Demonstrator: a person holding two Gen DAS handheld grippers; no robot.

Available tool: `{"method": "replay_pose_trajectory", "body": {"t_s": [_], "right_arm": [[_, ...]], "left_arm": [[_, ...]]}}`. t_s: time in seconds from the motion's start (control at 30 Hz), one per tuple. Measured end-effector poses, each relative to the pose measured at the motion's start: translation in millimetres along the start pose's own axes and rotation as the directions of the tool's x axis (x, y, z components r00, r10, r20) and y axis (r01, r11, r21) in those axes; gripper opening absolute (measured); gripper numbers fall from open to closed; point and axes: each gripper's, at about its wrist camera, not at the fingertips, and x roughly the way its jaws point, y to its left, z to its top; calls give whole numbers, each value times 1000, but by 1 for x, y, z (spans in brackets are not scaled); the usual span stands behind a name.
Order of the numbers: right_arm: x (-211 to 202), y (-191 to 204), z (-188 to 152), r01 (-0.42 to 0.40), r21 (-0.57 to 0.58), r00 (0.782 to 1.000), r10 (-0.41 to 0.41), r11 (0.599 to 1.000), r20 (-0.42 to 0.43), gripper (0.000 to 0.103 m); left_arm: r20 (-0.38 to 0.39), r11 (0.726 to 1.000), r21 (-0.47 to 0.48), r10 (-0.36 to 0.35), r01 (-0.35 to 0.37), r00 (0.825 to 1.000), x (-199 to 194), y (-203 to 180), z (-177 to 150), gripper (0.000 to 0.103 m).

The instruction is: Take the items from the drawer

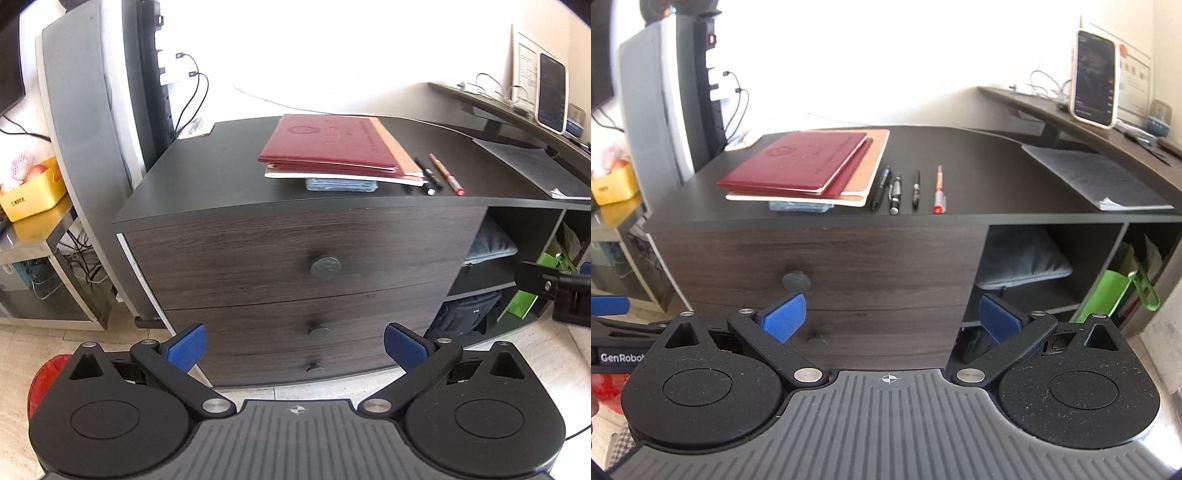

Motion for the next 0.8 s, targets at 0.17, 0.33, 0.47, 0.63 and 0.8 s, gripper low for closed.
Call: {"method": "replay_pose_trajectory", "body": {"t_s": [0.17,0.33,0.47,0.63,0.8], "right_arm": [[-17,-13,-10,0,87,1000,1,996,-17,102],[-28,-23,-20,17,130,1000,-16,991,-9,102],[-40,-19,-24,27,107,999,-30,994,27,102],[-52,-5,-25,16,28,997,-19,999,79,102],[-49,6,-29,1,-32,998,1,999,68,102]], "left_arm": [[-3,1000,8,3,-3,1000,-11,-5,-12,102],[5,1000,18,16,-16,1000,-23,-8,-20,102],[24,999,27,24,-25,999,-31,-8,-21,102],[18,999,23,41,-41,999,-32,-6,-21,102],[9,998,17,54,-54,999,-32,-6,-22,102]]}}
